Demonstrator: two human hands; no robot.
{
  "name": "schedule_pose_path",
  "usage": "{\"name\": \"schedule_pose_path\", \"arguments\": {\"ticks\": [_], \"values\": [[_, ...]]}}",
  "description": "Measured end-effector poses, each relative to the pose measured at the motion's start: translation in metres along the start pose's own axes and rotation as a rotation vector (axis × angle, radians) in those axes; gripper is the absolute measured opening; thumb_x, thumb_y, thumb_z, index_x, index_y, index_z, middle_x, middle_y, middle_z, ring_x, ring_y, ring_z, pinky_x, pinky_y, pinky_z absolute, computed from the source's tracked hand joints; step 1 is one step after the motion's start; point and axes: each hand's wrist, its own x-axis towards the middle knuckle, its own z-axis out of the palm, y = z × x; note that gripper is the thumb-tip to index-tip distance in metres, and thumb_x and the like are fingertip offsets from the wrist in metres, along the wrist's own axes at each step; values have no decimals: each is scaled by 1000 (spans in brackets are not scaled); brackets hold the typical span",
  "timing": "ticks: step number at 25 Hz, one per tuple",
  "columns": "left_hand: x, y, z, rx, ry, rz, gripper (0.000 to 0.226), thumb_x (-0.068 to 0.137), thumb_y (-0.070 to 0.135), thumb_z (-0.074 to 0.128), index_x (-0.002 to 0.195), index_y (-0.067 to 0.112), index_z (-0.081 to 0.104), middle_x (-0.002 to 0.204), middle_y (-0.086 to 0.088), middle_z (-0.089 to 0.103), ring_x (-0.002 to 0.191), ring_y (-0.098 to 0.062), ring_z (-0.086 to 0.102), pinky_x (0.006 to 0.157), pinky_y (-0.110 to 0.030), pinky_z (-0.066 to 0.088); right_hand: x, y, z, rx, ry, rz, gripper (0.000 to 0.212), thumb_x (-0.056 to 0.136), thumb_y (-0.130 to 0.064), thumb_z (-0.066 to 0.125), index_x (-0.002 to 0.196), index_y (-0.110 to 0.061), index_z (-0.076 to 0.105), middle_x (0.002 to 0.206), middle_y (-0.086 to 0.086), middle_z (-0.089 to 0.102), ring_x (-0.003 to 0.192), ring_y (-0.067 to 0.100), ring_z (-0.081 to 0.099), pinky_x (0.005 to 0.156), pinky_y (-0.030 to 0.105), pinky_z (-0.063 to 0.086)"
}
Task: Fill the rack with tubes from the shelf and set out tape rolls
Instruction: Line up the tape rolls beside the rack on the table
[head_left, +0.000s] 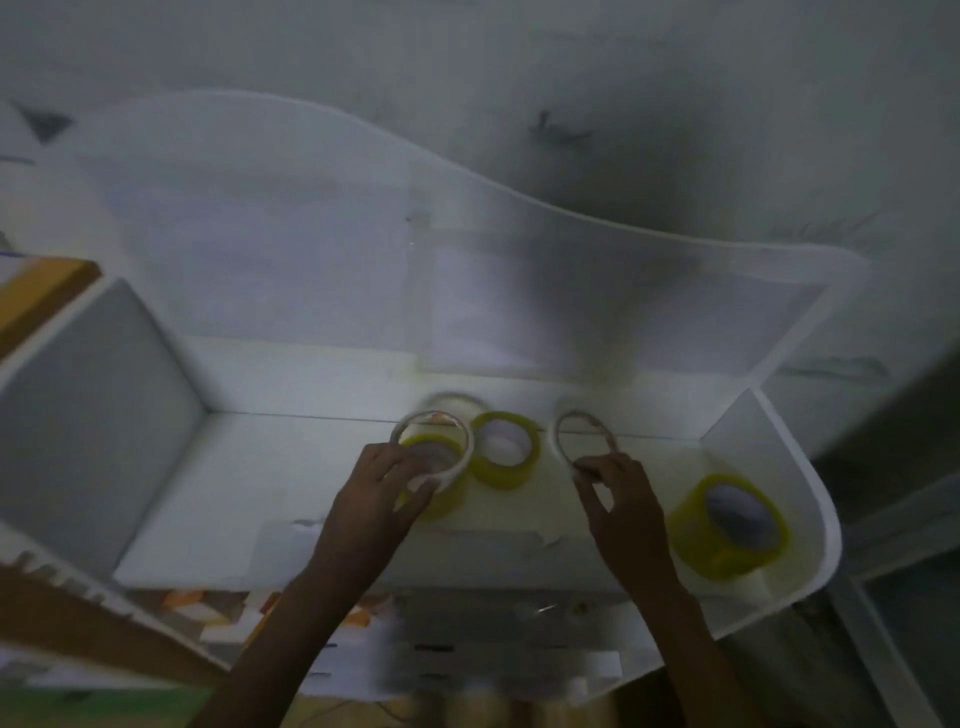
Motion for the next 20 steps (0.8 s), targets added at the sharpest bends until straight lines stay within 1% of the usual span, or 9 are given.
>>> {"name": "schedule_pose_path", "arguments": {"ticks": [2, 4, 7, 9, 11, 13, 15, 17, 20], "values": [[-10, -5, -22, 70, 43, -74, 26, 89, 35, 58, 92, 12, 69, 92, 1, 62, 93, -21, 55, 77, -27, 45, 12, -25, 7, 80, -40, -88, 14, 89, -26, 57, 94, -17, 66, 92, -5, 60, 90, 13, 55, 79, 24, 45], [-26, -7, -49, 155, 117, -156, 24, 88, 34, 59, 90, 12, 70, 89, 2, 62, 91, -21, 56, 74, -29, 46, 21, -51, 20, 193, -121, -151, 15, 88, -28, 56, 94, -20, 67, 97, -6, 62, 95, 15, 57, 84, 30, 47], [-52, -1, -90, 268, 197, -254, 21, 88, 32, 63, 87, 12, 69, 88, 2, 63, 91, -22, 57, 73, -31, 47, 31, -89, 41, 308, -244, -247, 14, 88, -29, 55, 95, -25, 66, 97, -9, 61, 95, 15, 58, 84, 36, 48], [-75, 6, -119, 338, 242, -323, 19, 88, 29, 65, 85, 10, 69, 87, 0, 63, 90, -22, 57, 75, -33, 47, 29, -119, 56, 366, -330, -342, 11, 89, -26, 56, 95, -27, 65, 95, -12, 58, 92, 12, 57, 82, 35, 48], [-97, 12, -147, 405, 296, -371, 21, 87, 29, 64, 84, 9, 69, 86, -1, 64, 88, -21, 56, 73, -32, 46, 26, -148, 72, 436, -384, -427, 10, 89, -23, 56, 96, -25, 64, 94, -13, 58, 90, 10, 56, 80, 33, 49], [-124, 19, -176, 462, 338, -440, 25, 87, 31, 61, 85, 8, 70, 88, -2, 65, 87, -22, 56, 70, -33, 47, 17, -179, 85, 517, -433, -494, 12, 90, -26, 55, 97, -24, 65, 95, -13, 59, 92, 7, 56, 80, 30, 49], [-151, 28, -204, 511, 377, -491, 27, 87, 34, 59, 88, 10, 71, 89, -2, 65, 89, -23, 56, 72, -31, 46, 7, -213, 98, 585, -480, -554, 18, 91, -32, 52, 99, -24, 65, 98, -12, 59, 95, 7, 56, 80, 30, 50], [-177, 30, -229, 583, 413, -547, 21, 86, 30, 63, 89, 11, 71, 89, 0, 65, 89, -22, 56, 76, -31, 45, -4, -250, 111, 631, -525, -620, 20, 92, -33, 50, 100, -22, 65, 99, -10, 59, 96, 8, 56, 80, 30, 50], [-216, 20, -263, 678, 476, -633, 16, 81, 23, 68, 86, 8, 71, 87, -1, 64, 88, -24, 57, 76, -32, 45, -25, -308, 129, 704, -557, -710, 19, 93, -31, 51, 100, -21, 65, 99, -7, 58, 95, 7, 56, 79, 26, 50]]}}
